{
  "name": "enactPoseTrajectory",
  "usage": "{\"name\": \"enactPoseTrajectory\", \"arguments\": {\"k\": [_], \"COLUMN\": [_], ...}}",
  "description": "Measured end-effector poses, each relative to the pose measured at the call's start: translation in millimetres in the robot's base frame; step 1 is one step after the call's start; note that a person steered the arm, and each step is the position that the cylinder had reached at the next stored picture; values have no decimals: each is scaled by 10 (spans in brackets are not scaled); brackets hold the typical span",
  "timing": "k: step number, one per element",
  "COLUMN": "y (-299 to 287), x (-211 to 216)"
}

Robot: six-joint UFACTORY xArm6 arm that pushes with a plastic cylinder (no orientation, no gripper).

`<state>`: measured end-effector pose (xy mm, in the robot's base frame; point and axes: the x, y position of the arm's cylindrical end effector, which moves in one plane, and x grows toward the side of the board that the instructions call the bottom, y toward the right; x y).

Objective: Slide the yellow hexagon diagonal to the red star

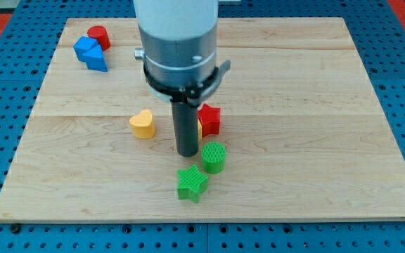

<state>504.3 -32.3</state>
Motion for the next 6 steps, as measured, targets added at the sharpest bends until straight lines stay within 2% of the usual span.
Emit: {"name": "enactPoseTrajectory", "arguments": {"k": [1, 2, 4, 5, 6], "y": [-83, 195, -407, -159, 86], "x": [-251, -386, -966, -1058, -789]}}
